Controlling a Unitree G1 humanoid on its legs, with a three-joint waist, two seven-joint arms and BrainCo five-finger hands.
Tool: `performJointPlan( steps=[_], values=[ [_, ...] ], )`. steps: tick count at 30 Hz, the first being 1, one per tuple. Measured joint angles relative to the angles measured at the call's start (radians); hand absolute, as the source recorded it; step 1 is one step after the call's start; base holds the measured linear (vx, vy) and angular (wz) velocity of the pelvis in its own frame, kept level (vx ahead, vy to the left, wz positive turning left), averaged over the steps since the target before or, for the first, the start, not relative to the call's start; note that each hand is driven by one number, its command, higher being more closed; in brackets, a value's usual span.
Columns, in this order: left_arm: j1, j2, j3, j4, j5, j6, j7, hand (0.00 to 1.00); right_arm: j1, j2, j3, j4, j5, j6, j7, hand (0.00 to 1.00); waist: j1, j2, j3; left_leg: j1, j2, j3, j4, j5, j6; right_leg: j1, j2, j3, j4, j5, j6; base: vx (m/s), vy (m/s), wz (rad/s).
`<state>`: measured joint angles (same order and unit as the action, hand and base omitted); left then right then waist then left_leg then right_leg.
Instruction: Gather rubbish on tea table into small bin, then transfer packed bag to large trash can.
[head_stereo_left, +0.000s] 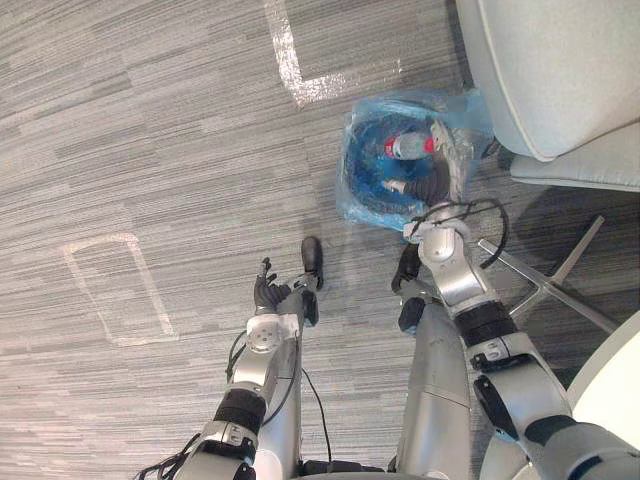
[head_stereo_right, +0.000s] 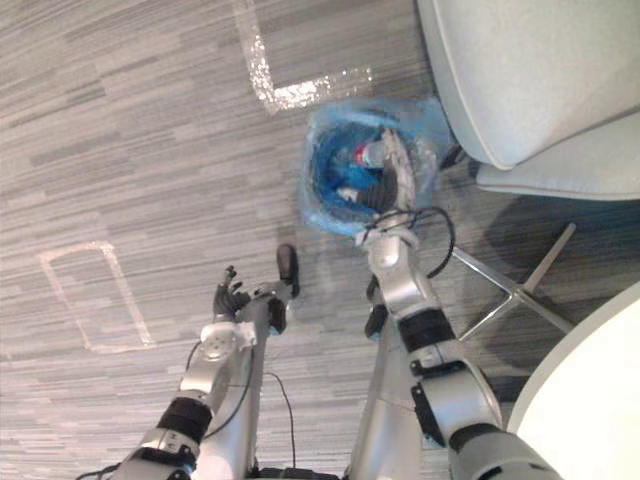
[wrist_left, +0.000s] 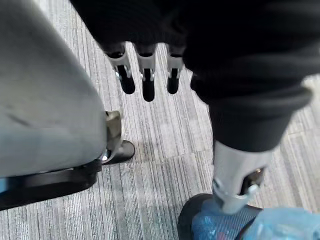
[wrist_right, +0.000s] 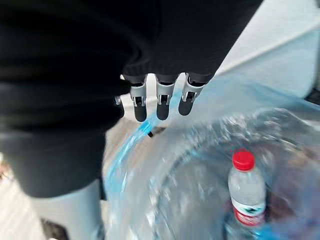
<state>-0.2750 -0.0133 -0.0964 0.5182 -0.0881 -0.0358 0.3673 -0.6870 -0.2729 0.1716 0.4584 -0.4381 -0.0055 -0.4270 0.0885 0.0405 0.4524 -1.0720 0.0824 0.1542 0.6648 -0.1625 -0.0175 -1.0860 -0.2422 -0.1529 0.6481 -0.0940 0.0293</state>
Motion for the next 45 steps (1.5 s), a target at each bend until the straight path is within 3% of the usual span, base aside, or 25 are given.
performJointPlan(
  steps=[6,14,20,32,38,39,45],
  values=[
    [0.008,0.001,-0.01,-0.033,0.008,0.001,-0.001,0.0,0.046,0.002,0.015,0.003,-0.049,0.0,0.025,0.0,-0.003,-0.009,-0.005,-0.014,0.012,0.015,0.02,-0.008,0.002,-0.016,0.005,0.007,0.01,0.003,-0.002,0.0,-0.005,-0.04],
    [0.02,0.0,-0.009,-0.056,0.009,-0.004,-0.006,0.0,0.042,-0.003,0.059,0.144,-0.162,0.005,0.055,0.0,-0.007,-0.011,-0.017,-0.032,0.023,0.023,0.021,-0.007,0.004,-0.035,0.012,0.011,0.009,0.005,-0.003,0.0,-0.004,-0.02],
    [-0.037,0.004,0.04,0.108,0.008,-0.044,-0.012,0.0,-0.037,0.005,0.129,0.324,-0.271,0.034,0.067,0.0,-0.024,-0.013,-0.02,-0.045,0.028,0.026,0.023,-0.002,0.009,-0.048,0.015,0.011,0.008,0.007,-0.003,0.0,0.0,0.0],
    [-0.108,0.009,0.039,0.224,0.004,-0.047,-0.019,0.0,-0.062,0.042,0.156,0.417,-0.312,0.048,0.054,0.0,-0.019,-0.014,-0.033,-0.046,0.028,0.034,0.017,-0.002,0.009,-0.057,0.016,0.018,0.008,0.007,-0.004,0.0,0.0,0.0],
    [-0.135,0.009,0.04,0.244,-0.027,-0.048,-0.016,0.0,-0.104,0.062,0.155,0.479,-0.349,0.078,0.051,0.0,-0.017,-0.013,-0.046,-0.082,0.028,0.043,0.012,0.001,0.007,-0.103,0.016,0.027,0.009,0.009,-0.005,0.0,-0.004,0.02],
    [-0.146,0.009,0.041,0.251,-0.032,-0.048,-0.016,0.0,-0.12,0.074,0.155,0.499,-0.349,0.081,0.051,1.0,-0.016,-0.013,-0.046,-0.092,0.028,0.043,0.011,0.003,0.006,-0.114,0.016,0.027,0.009,0.01,-0.005,0.0,-0.011,0.06],
    [-0.155,-0.005,0.041,0.253,-0.053,-0.049,-0.018,0.0,-0.149,0.101,0.155,0.518,-0.348,0.087,0.054,1.0,-0.007,-0.013,-0.046,-0.099,0.027,0.044,0.008,0.006,0.004,-0.123,0.016,0.027,0.012,0.009,-0.006,0.0,-0.002,0.01]
  ],
)
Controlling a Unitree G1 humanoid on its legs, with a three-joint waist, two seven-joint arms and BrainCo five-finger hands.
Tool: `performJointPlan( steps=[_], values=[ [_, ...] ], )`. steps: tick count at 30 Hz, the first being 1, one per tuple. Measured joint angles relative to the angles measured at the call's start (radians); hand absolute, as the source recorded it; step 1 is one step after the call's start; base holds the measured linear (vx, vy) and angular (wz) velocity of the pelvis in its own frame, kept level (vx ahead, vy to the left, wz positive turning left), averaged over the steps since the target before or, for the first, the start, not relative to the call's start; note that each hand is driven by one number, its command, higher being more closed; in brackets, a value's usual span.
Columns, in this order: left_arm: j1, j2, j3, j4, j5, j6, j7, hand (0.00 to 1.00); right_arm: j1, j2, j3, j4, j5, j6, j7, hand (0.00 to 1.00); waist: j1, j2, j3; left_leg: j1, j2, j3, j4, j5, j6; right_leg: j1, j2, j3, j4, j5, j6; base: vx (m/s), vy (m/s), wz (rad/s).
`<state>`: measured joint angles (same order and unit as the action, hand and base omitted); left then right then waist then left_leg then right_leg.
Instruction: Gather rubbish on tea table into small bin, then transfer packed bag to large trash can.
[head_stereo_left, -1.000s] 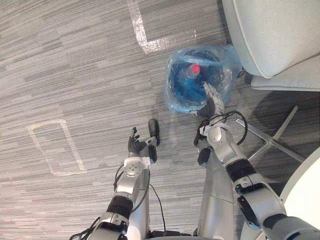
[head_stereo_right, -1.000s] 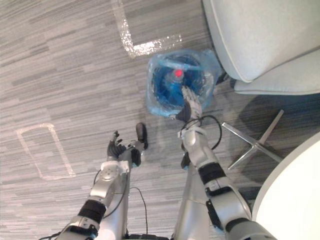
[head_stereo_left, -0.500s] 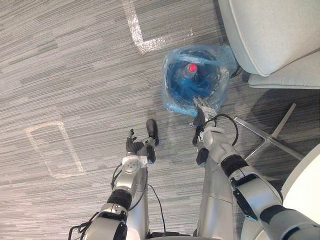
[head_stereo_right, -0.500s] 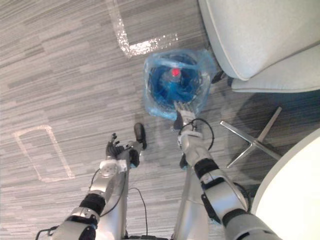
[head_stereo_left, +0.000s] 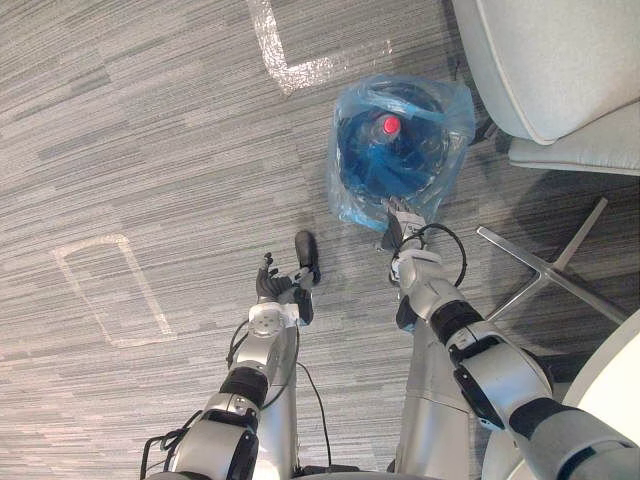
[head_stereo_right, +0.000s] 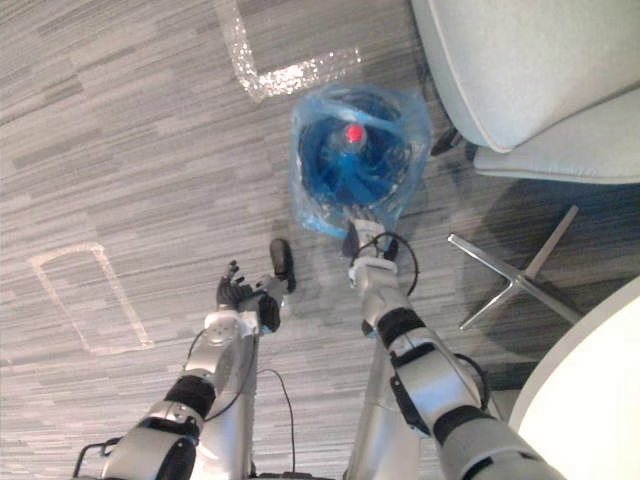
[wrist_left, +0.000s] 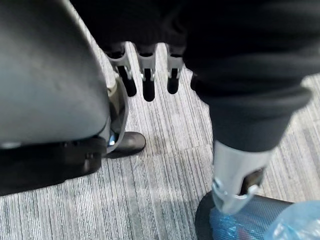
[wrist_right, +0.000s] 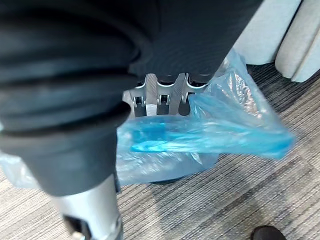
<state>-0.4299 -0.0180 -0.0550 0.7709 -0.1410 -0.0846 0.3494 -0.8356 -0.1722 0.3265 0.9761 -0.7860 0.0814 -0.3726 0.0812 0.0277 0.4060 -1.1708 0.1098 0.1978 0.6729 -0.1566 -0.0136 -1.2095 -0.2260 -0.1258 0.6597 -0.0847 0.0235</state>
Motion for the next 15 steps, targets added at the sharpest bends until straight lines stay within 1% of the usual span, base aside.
performJointPlan(
  steps=[6,7,9,10,13,15],
  values=[
    [0.0,-0.004,0.001,-0.002,-0.009,0.0,-0.001,0.0,0.005,0.013,0.0,-0.01,0.016,-0.001,0.0,1.0,0.005,0.0,0.0,0.0,-0.001,-0.003,-0.004,0.003,0.0,0.0,0.0,-0.002,0.001,0.0,0.0,0.0,-0.001,0.01],
    [0.0,-0.006,0.005,-0.003,-0.013,0.0,-0.001,0.0,0.009,0.013,0.0,-0.021,0.04,-0.004,0.0,1.0,0.005,0.0,0.0,0.0,-0.001,-0.003,-0.004,0.003,0.0,0.0,0.0,-0.002,0.001,0.0,0.0,0.0,0.0,0.0],
    [0.0,-0.007,0.017,-0.004,-0.018,0.001,-0.002,0.0,0.009,0.013,0.0,-0.026,0.054,-0.009,0.0,1.0,0.005,0.0,0.0,0.0,-0.001,-0.003,-0.002,0.003,0.0,0.001,0.0,-0.002,0.001,0.0,0.0,0.0,0.0,0.0],
    [0.0,-0.011,0.022,-0.004,-0.018,0.001,-0.002,0.0,0.015,0.013,0.0,-0.043,0.079,-0.011,0.0,1.0,0.006,0.0,0.0,0.0,0.0,-0.005,0.003,0.003,0.0,0.004,0.0,-0.004,0.001,0.0,0.0,0.0,0.0,0.0],
    [-0.001,-0.012,0.028,-0.005,-0.019,0.003,-0.002,0.0,0.037,0.013,-0.001,-0.107,0.095,-0.014,-0.002,1.0,0.005,0.0,0.0,0.002,0.003,-0.011,0.013,0.003,0.0,0.015,0.002,-0.01,0.001,0.0,-0.001,0.0,0.0,0.0],
    [0.0,-0.012,0.03,-0.004,-0.019,0.004,-0.002,0.0,0.046,0.013,-0.006,-0.135,0.125,-0.014,-0.002,1.0,0.006,0.0,0.0,0.004,0.005,-0.018,0.017,0.003,0.0,0.025,0.003,-0.016,0.0,0.001,-0.001,0.0,0.0,0.0]
  ],
)
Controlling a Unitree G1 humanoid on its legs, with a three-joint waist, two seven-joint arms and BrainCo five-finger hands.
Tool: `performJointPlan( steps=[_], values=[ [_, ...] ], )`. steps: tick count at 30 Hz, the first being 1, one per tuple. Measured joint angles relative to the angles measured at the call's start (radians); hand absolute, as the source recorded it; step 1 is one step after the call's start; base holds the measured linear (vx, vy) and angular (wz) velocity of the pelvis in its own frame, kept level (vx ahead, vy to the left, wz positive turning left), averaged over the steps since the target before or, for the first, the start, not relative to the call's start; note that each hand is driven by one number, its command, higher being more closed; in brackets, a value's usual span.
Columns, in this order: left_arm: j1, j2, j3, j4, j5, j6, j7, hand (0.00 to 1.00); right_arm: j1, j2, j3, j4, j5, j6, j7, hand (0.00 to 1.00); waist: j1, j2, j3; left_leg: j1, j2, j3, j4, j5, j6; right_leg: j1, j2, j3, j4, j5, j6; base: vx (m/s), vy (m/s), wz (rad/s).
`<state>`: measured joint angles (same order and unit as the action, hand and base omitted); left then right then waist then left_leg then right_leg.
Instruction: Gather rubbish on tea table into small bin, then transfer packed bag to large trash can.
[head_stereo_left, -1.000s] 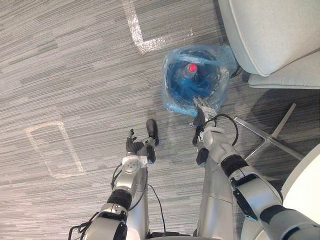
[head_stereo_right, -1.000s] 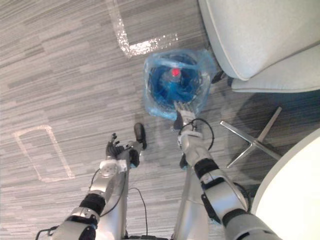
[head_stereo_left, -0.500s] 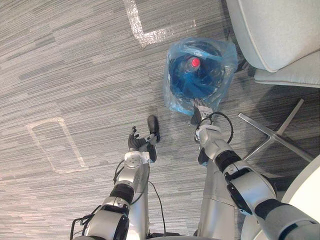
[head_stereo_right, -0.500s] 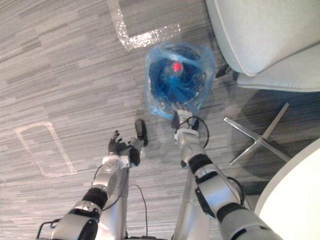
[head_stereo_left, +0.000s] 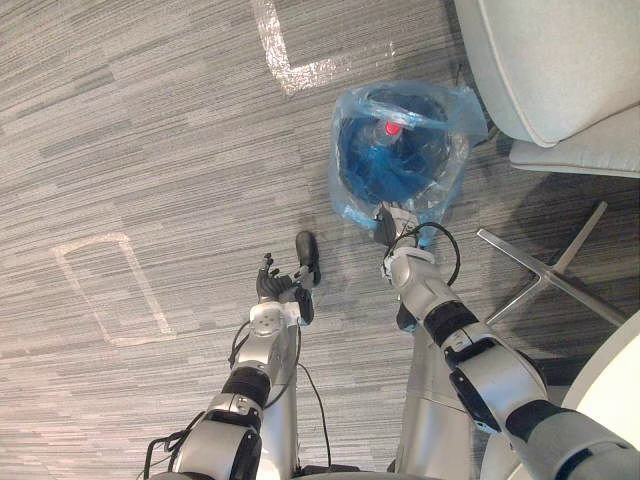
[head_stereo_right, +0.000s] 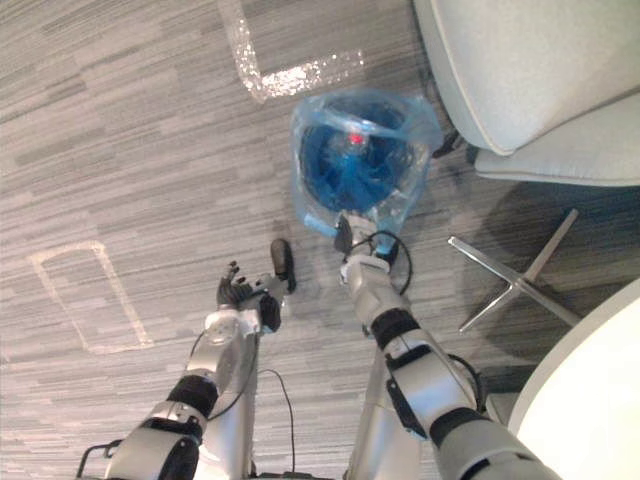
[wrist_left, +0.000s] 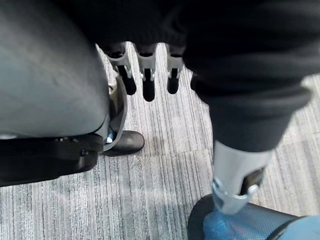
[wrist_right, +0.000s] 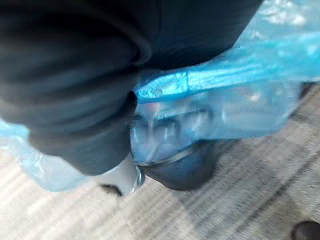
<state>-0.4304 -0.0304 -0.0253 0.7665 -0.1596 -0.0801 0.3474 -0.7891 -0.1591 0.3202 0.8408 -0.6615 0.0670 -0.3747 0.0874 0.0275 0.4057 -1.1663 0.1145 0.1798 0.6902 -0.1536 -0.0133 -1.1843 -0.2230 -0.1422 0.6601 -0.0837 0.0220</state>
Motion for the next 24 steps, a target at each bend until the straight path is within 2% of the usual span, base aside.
performJointPlan(
  steps=[8,13,20,22,24],
  values=[
    [0.017,0.005,0.009,0.012,0.001,0.015,-0.001,0.0,0.069,0.005,-0.005,-0.098,0.055,-0.013,-0.001,1.0,0.006,-0.001,-0.001,0.073,0.018,-0.003,0.006,-0.003,0.001,0.085,0.018,-0.008,-0.021,0.013,-0.005,-0.02,-0.011,-0.1],
    [0.092,0.008,0.009,0.013,0.005,0.047,-0.005,0.0,0.21,0.034,-0.002,-0.207,0.094,-0.02,0.004,1.0,0.002,-0.009,-0.01,0.232,0.027,0.0,-0.043,-0.005,-0.003,0.247,0.034,-0.018,-0.076,0.016,-0.006,0.0,-0.028,-0.12],
    [0.207,0.013,0.007,0.039,0.043,0.068,-0.029,0.0,0.402,0.067,0.034,-0.361,0.153,-0.031,0.048,1.0,-0.011,-0.036,-0.057,0.491,0.032,0.002,-0.139,-0.011,-0.017,0.514,0.059,-0.039,-0.192,0.017,-0.002,0.06,-0.019,-0.08],
    [0.248,0.02,0.006,0.048,0.052,0.073,-0.037,0.0,0.468,0.085,0.06,-0.423,0.162,-0.042,0.063,1.0,-0.025,-0.056,-0.081,0.596,0.032,0.012,-0.183,-0.012,-0.021,0.615,0.067,-0.04,-0.234,0.017,-0.001,0.09,-0.016,-0.13],
    [0.27,0.029,0.005,0.052,0.064,0.079,-0.047,0.0,0.505,0.089,0.077,-0.471,0.164,-0.053,0.079,1.0,-0.031,-0.071,-0.11,0.64,0.032,0.018,-0.211,-0.01,-0.025,0.656,0.072,-0.039,-0.267,0.019,0.002,0.09,-0.021,-0.1]
  ],
)
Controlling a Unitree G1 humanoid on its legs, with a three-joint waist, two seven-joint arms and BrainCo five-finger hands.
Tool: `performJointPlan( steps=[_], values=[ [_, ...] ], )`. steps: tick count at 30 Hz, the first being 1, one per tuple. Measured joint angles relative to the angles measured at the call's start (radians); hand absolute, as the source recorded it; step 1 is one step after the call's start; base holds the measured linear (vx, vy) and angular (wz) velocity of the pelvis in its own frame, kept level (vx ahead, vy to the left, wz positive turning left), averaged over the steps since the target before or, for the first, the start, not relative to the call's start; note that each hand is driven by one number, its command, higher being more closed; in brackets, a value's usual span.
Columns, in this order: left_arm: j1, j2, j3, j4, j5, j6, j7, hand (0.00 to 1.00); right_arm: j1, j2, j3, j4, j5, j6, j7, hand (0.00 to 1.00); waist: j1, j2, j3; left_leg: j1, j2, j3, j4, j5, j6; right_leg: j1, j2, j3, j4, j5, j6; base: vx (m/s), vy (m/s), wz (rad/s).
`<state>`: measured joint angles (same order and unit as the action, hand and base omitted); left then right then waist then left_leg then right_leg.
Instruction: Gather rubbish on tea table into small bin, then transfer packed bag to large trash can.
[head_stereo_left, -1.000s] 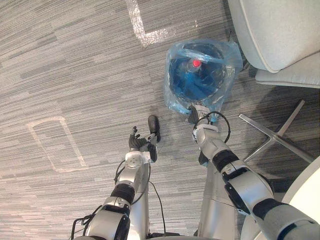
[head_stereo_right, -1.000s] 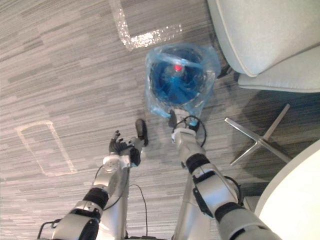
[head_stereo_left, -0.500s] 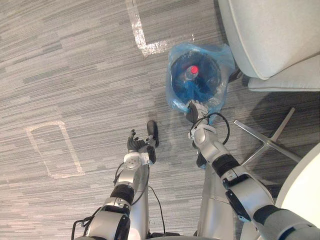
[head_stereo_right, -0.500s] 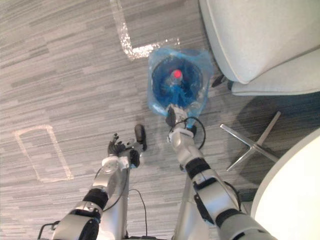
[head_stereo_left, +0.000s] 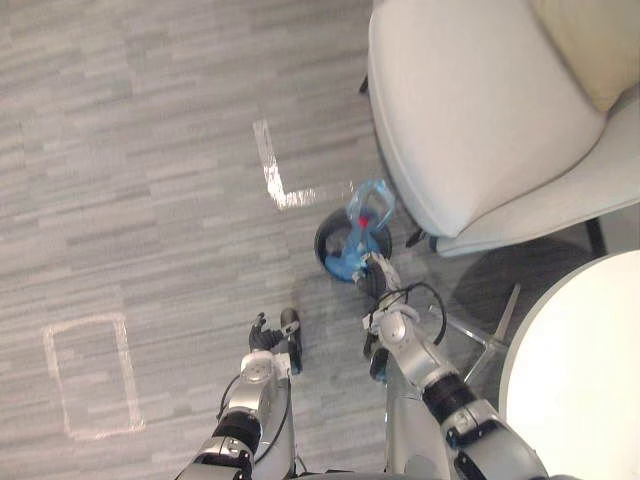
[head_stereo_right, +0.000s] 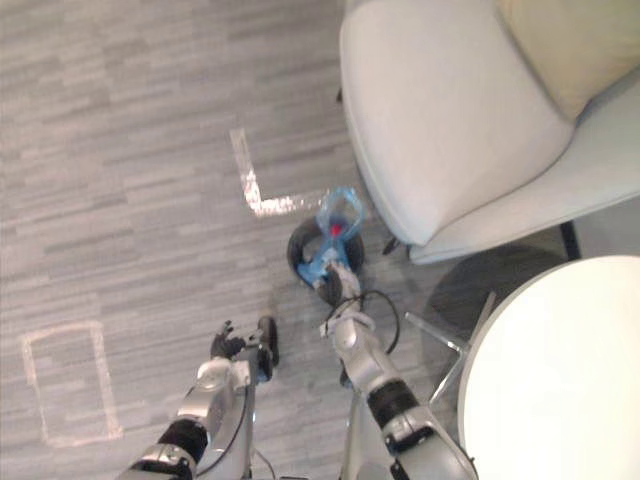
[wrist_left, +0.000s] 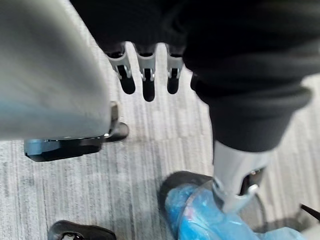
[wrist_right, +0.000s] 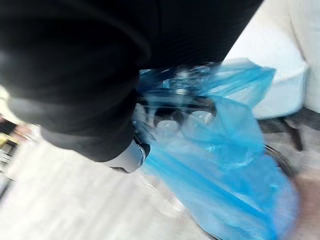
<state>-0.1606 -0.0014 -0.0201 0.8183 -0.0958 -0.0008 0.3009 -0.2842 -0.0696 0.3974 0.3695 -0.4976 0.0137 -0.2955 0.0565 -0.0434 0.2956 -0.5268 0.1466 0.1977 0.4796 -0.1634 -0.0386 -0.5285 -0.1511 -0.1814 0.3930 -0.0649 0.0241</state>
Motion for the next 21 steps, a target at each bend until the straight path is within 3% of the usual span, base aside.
performJointPlan(
  steps=[6,15,17,18,19,20,21],
  values=[
    [0.047,0.025,-0.049,0.078,0.037,0.009,-0.023,0.0,0.081,0.01,-0.001,-0.05,0.039,-0.025,0.047,1.0,-0.009,-0.009,-0.092,0.165,-0.005,0.012,-0.127,0.024,-0.024,0.187,0.036,0.004,-0.196,0.065,0.016,0.12,-0.009,-0.12],
    [0.063,0.07,-0.086,0.093,0.058,0.011,-0.03,0.0,0.118,-0.022,-0.045,-0.058,0.078,-0.046,0.095,1.0,-0.035,-0.001,-0.133,0.305,-0.037,0.014,-0.244,0.06,-0.027,0.351,0.049,0.018,-0.381,0.14,0.032,0.05,0.009,-0.05],
    [0.087,0.077,-0.096,0.028,0.074,0.024,-0.03,0.0,0.155,-0.03,-0.045,-0.123,0.093,-0.049,0.115,1.0,-0.042,0.001,-0.145,0.335,-0.043,0.018,-0.274,0.071,-0.026,0.376,0.048,0.024,-0.404,0.152,0.032,0.0,-0.002,-0.07],
    [0.114,0.079,-0.112,-0.102,0.075,0.048,-0.029,0.0,0.166,-0.041,-0.047,-0.157,0.109,-0.055,0.125,1.0,-0.049,0.001,-0.152,0.342,-0.049,0.018,-0.287,0.075,-0.025,0.378,0.047,0.027,-0.409,0.154,0.033,-0.04,0.009,-0.01],
    [0.147,0.093,-0.134,-0.257,0.027,-0.011,-0.066,0.0,0.182,-0.057,-0.053,-0.196,0.117,-0.064,0.129,1.0,-0.047,0.004,-0.161,0.344,-0.054,0.015,-0.299,0.08,-0.021,0.38,0.044,0.028,-0.417,0.16,0.032,-0.05,0.013,0.01],
    [0.157,0.102,-0.145,-0.301,-0.008,-0.062,-0.094,0.0,0.189,-0.057,-0.055,-0.212,0.121,-0.07,0.132,1.0,-0.045,0.007,-0.164,0.349,-0.059,0.012,-0.307,0.086,-0.022,0.383,0.043,0.026,-0.419,0.161,0.033,-0.06,0.018,0.01],
    [0.175,0.108,-0.157,-0.38,0.029,-0.065,-0.089,0.0,0.207,-0.058,-0.073,-0.243,0.152,-0.076,0.153,1.0,-0.047,0.01,-0.168,0.363,-0.064,0.011,-0.321,0.091,-0.019,0.391,0.041,0.028,-0.421,0.162,0.034,-0.03,0.013,-0.06]
  ],
)
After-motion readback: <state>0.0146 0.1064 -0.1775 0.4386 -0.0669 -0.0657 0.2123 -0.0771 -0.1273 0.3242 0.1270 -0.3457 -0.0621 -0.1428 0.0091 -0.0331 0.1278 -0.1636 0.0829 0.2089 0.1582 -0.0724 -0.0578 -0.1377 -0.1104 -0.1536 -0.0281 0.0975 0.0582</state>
